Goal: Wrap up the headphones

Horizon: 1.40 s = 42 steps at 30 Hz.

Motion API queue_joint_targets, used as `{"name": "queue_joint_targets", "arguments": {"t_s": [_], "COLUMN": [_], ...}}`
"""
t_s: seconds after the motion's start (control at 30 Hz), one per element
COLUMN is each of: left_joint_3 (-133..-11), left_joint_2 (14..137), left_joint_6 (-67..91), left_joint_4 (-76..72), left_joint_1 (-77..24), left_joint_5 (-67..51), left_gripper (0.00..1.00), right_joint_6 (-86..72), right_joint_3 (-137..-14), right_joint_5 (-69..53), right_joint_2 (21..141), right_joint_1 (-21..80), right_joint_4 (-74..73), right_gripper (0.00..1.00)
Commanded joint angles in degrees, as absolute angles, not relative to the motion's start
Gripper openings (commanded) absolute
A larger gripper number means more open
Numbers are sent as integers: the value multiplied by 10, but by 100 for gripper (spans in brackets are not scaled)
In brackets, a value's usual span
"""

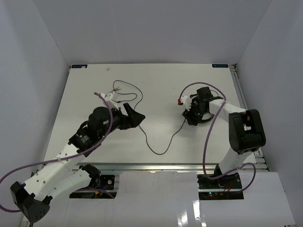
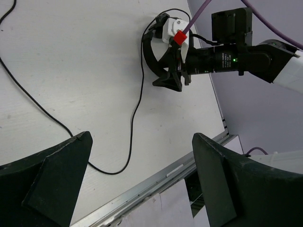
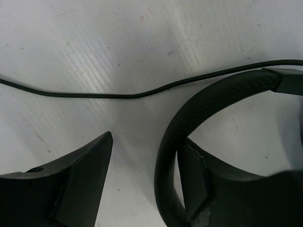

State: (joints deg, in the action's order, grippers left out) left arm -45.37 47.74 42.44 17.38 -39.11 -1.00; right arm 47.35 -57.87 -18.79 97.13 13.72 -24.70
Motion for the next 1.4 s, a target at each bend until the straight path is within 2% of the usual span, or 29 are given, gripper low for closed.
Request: {"name": "queue_joint_targets", "arguments": {"t_s": [0.0, 0.17, 0.3, 0.37, 0.47, 0.57, 0.73, 0.83, 1.03, 1.17, 1.3, 1.37], "left_joint_3": [-443, -431, -417, -413, -410, -413, -427, -427, -411, -402, -391, -387], "left_joint_2": [435, 393, 376, 374, 374, 375, 376, 374, 362, 357, 351, 347], "left_joint_6": [423, 433, 439, 444, 451, 454, 453, 450, 446, 445, 451, 454], "left_joint_4": [237, 253, 257, 260, 262, 264, 276, 279, 278, 272, 264, 263], "left_joint_1": [-393, -393, -392, -392, -393, -393, -393, -393, -392, -393, -393, -393], "left_joint_5": [32, 40, 42, 43, 46, 49, 54, 55, 56, 58, 55, 53], "left_gripper": [98, 98, 98, 98, 98, 98, 98, 98, 98, 98, 98, 98], "right_joint_6": [533, 692, 858, 957, 1022, 1032, 1021, 943, 792, 496, 243, 143], "right_joint_3": [-632, -653, -629, -618, -627, -667, -693, -738, -753, -701, -676, -641], "right_joint_5": [-180, -191, -184, -174, -153, -138, -110, -162, -304, -298, -406, -379], "right_joint_2": [1007, 1023, 984, 969, 963, 992, 1017, 1009, 886, 826, 875, 879], "right_joint_1": [142, 156, 213, 243, 295, 318, 318, 295, 254, 227, 160, 159], "right_joint_4": [-310, -412, -458, -465, -461, -459, -401, -405, -410, -305, -315, -265], "right_gripper": [42, 16, 9, 8, 8, 16, 41, 89, 90, 90, 90, 90]}}
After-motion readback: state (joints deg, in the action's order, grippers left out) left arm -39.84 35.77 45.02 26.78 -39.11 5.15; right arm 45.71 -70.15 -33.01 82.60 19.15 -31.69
